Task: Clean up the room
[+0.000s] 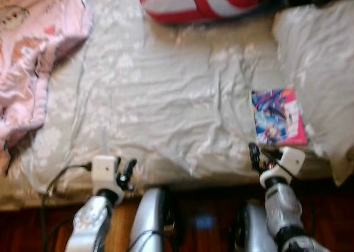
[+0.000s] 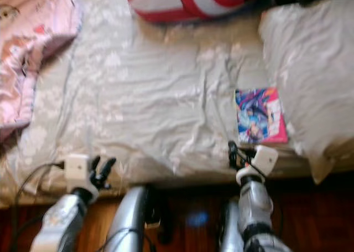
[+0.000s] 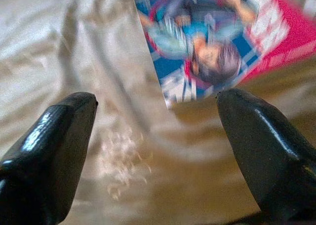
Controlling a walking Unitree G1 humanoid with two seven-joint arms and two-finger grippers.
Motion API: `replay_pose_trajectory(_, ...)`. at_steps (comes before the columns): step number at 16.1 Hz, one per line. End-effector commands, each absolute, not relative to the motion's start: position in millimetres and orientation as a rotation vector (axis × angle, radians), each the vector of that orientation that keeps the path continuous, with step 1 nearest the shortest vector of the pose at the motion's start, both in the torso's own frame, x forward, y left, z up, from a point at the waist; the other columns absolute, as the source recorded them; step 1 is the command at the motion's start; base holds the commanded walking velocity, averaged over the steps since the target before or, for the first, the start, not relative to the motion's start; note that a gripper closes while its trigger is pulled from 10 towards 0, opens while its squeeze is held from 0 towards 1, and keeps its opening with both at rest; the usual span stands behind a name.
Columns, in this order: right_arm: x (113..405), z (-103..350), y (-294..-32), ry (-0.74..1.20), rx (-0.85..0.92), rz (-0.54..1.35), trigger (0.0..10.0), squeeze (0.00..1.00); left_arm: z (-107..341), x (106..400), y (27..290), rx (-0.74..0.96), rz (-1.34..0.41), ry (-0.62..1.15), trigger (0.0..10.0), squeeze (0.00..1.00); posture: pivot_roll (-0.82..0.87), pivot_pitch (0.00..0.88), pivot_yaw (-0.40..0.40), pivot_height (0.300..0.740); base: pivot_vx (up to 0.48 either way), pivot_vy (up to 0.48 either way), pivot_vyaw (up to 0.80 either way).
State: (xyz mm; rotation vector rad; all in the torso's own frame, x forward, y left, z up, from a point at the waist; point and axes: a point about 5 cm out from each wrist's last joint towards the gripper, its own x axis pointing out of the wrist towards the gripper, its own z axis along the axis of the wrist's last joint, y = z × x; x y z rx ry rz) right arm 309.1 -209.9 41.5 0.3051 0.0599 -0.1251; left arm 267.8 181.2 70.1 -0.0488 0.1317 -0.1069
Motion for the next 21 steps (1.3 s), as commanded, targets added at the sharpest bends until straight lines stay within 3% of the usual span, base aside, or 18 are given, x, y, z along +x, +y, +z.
replay_pose_trajectory(1,303.1,36.5,-209.2,0.066,0.285,-0.121,10.0,0.0,51.9,263.5,189.8,-0.048,-0.071,0.194,10.0,0.0,0.09,0.126,0.082,0.652,0.0,0.0,0.0)
replay_pose_trajectory(5,292.8,21.3,-213.0,0.173,0.213,-0.083,10.0,0.0,20.2,281.1,191.7,-0.1,-0.038,0.315,10.0,0.0,0.06,0.0,0.064,0.692,0.0,0.0,0.0)
replay_pose_trajectory(10,267.3,-15.4,-209.0,0.413,0.221,-0.131,10.0,0.0,-18.8,269.4,187.7,-0.087,-0.046,0.542,10.0,0.0,0.03,0.0,0.074,0.74,0.0,0.0,0.0)
replay_pose_trajectory(14,235.1,-44.7,-215.4,0.621,0.164,-0.224,10.0,0.0,-47.7,240.4,189.4,-0.04,-0.014,0.733,10.0,0.0,-0.01,0.0,0.062,0.74,0.0,0.0,0.0)
replay_pose_trajectory(21,192.2,-72.8,-211.7,0.789,0.141,-0.251,10.0,0.0,-64.8,214.4,197.9,-0.011,0.018,0.84,10.0,0.0,-0.03,0.0,0.056,0.74,0.0,0.0,0.0)
